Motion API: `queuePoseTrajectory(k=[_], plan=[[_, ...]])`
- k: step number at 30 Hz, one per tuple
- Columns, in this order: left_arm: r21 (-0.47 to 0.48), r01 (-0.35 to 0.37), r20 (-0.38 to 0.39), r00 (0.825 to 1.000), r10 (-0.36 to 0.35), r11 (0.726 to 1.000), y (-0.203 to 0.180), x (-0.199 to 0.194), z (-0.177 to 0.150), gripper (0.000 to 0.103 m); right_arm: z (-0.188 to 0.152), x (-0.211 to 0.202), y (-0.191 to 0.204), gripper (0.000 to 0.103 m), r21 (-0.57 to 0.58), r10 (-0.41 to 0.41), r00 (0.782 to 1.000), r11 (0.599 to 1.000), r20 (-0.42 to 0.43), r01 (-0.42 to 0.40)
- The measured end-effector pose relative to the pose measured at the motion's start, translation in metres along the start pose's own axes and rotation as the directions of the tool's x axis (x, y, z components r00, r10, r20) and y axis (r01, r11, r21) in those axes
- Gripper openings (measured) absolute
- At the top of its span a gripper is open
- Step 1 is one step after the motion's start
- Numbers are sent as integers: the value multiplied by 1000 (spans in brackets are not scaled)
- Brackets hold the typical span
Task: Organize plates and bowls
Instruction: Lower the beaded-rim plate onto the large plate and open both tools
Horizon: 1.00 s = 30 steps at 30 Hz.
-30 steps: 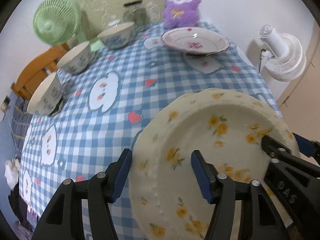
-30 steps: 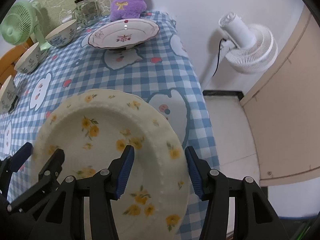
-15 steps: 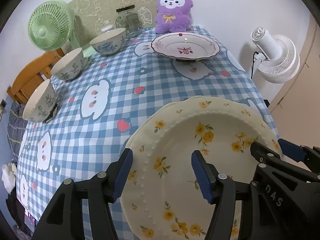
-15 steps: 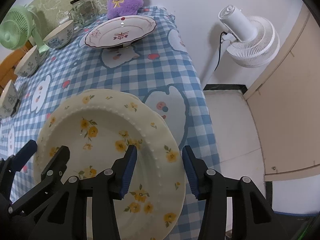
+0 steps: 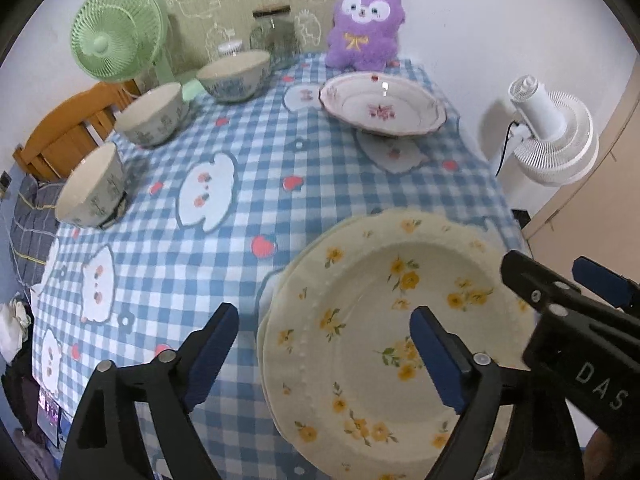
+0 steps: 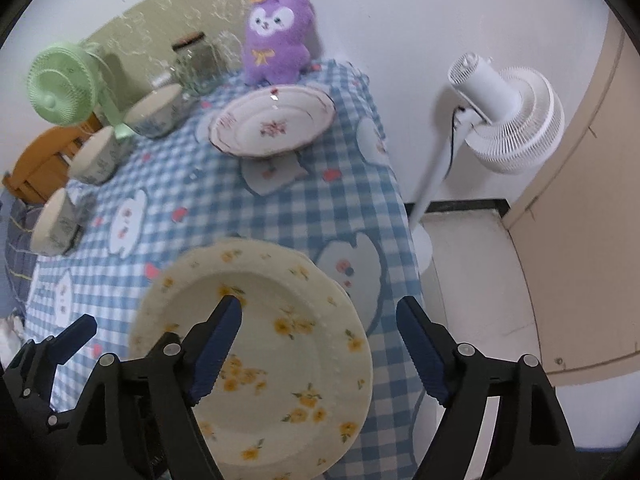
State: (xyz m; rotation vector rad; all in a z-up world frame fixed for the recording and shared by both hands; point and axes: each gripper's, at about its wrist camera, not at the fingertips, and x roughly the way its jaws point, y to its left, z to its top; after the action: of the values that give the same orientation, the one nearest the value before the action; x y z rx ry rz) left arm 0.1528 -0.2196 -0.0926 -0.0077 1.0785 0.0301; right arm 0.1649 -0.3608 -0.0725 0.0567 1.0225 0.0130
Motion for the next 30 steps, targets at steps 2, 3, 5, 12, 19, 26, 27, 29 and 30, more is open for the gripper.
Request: queuePoseTrajectory(k=[2,3,5,12,19,26,27,29,30], plan=[[-6,-1,20,1000,1,1000,2,-11,4,93,5,-12,3,88,-7,11,1000,1000,23,-11],[-9,-3,29,1000,3,1000,2,-16,6,94,6,-16,4,90,-9,12,999,1000,32,-12],[-12,-1,48,999,1,1000,3,-27,10,95,9,-26,7,90,-17,19,999,1000,51,-18],[-18,11,125,992,-9,1000,4,-64,26,95,21,-66,15,91,-32,50,990,998,131,-47],[-12,32,180,983,-29,999,6,-97,38,95,33,-99,23,93,-40,49,983,998,175,-43],[-11,86,198,977,-83,996,19,-116,50,94,39,-127,31,93,1,45,974,999,223,-46],[-5,101,193,976,-99,995,21,-117,53,94,40,-131,34,93,-4,29,970,1000,241,-29],[17,103,201,974,-104,995,24,-121,57,94,43,-140,42,93,-32,5,960,999,281,4],[30,95,215,972,-100,995,24,-124,58,94,44,-142,44,93,-35,-6,957,999,289,17]])
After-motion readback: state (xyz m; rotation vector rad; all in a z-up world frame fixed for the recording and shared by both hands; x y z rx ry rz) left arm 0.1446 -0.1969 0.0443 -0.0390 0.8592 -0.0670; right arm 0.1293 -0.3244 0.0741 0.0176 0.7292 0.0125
